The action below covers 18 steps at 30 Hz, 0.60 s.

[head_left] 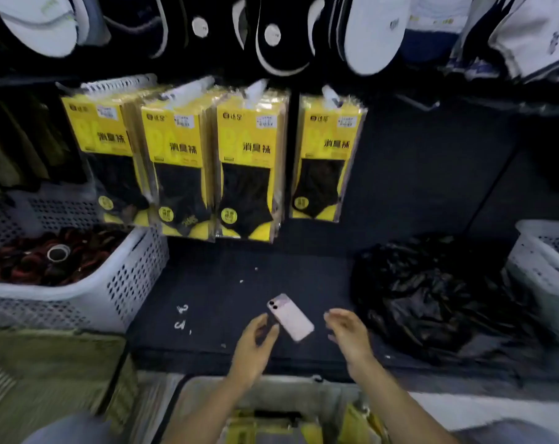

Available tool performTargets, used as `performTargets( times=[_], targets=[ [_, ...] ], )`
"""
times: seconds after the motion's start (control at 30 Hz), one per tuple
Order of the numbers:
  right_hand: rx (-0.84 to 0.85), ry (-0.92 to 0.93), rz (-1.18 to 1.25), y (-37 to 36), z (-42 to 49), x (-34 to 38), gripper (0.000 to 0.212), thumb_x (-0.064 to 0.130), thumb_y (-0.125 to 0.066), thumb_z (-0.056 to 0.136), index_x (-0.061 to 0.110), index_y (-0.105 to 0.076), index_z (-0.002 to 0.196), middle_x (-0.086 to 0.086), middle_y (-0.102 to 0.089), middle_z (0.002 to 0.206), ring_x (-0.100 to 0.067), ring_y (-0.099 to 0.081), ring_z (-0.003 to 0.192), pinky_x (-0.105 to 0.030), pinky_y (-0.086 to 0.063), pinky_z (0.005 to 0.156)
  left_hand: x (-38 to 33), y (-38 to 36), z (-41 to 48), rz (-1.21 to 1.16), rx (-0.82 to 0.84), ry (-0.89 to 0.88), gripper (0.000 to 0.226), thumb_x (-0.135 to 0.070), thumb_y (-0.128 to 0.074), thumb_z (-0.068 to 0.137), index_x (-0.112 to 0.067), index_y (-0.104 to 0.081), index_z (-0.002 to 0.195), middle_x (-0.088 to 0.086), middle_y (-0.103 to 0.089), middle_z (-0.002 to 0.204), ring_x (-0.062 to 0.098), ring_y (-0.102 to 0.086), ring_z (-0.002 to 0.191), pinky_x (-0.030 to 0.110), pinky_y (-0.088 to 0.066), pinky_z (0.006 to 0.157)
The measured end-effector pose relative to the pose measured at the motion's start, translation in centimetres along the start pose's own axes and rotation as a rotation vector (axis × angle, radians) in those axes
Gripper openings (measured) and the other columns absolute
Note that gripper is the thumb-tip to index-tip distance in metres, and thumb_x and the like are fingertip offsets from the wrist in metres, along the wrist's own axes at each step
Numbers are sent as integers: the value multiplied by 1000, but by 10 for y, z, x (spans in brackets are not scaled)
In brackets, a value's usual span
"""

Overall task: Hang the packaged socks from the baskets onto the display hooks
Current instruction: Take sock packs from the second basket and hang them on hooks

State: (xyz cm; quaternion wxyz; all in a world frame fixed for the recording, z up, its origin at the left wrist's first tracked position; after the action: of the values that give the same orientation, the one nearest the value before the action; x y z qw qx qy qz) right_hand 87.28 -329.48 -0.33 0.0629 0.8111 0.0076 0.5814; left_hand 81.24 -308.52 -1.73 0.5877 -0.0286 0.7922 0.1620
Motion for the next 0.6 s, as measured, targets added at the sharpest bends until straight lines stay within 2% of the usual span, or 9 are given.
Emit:
performTargets(
  times=[0.07, 0.13, 0.2, 0.23, 0.3, 0.37, 0.43, 0.5, 0.6],
  targets=[
    [15, -87, -163, -2, -11, -64, 16, 8, -65, 88, -3, -63, 100, -11, -62, 93, -25, -59, 90, -39, -47, 87, 57, 13, -18, 7, -79, 108, 41, -15, -58, 93, -1, -50, 131, 14, -56, 129, 8, -55, 101, 16, -42, 83],
    [49, -152, -343, -1, -20, -122, 13, 13, -63, 90, 0, -65, 94, -14, -64, 90, -27, -60, 94, -36, -43, 90, 109, 26, -34, 29, -129, 189, 37, -6, -57, 93, 4, -50, 127, 17, -58, 120, 3, -56, 91, 7, -44, 70],
    [114, -233, -581, 4, -32, -176, 23, 22, -60, 91, 5, -70, 104, -13, -67, 105, -28, -60, 107, -30, -39, 92, 149, 32, -48, 135, -124, 256, 34, -7, -55, 94, 3, -50, 125, 10, -55, 115, 13, -53, 100, 4, -43, 68],
    [122, -279, -631, 10, -38, -198, 25, 23, -62, 90, 5, -70, 104, -12, -67, 109, -29, -60, 109, -29, -40, 90, 162, 38, -52, 159, -164, 273, 30, -5, -57, 92, 6, -54, 119, 13, -58, 113, 22, -54, 102, 8, -44, 70],
    [123, -380, -553, 17, -51, -232, 23, 15, -69, 84, -3, -71, 98, -22, -69, 105, -30, -63, 102, -30, -42, 77, 186, 50, -58, 189, -243, 311, 24, 0, -62, 87, 13, -60, 108, 27, -64, 106, 34, -59, 100, 31, -45, 83],
    [148, -428, -529, 16, -60, -246, 24, 12, -71, 83, -8, -69, 97, -26, -69, 103, -28, -63, 97, -32, -41, 70, 208, 48, -63, 285, -187, 373, 33, -8, -65, 87, 8, -60, 116, 28, -63, 111, 38, -59, 107, 38, -45, 91],
    [183, -447, -470, 8, -65, -249, 30, 13, -67, 87, -5, -65, 111, -23, -65, 114, -31, -60, 108, -29, -41, 75, 234, 48, -71, 336, -132, 502, 50, -21, -64, 89, 6, -51, 129, 27, -56, 127, 39, -53, 119, 39, -42, 99],
    [243, -529, -390, -2, -75, -255, 41, 17, -62, 91, 2, -55, 129, -17, -58, 129, -33, -54, 119, -32, -45, 82, 254, 47, -81, 358, -86, 629, 61, -28, -63, 90, 8, -42, 135, 26, -47, 138, 37, -47, 126, 36, -39, 103],
    [254, -595, -368, -8, -81, -261, 39, 17, -60, 92, -1, -56, 126, -20, -59, 127, -35, -56, 113, -43, -51, 90, 265, 35, -85, 395, 16, 665, 67, -33, -58, 92, 5, -32, 141, 21, -40, 145, 34, -42, 132, 32, -36, 102]
  ],
)
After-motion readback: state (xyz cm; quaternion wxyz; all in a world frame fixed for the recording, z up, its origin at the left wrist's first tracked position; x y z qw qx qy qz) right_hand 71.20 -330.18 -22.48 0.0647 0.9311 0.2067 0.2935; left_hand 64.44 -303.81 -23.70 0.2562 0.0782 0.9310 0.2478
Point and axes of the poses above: each hand's wrist, its own z-axis towards the middle knuckle, its own y-axis out of the back of the hand, x = y × z, the point moved 10 cm from there along z, towards the middle knuckle
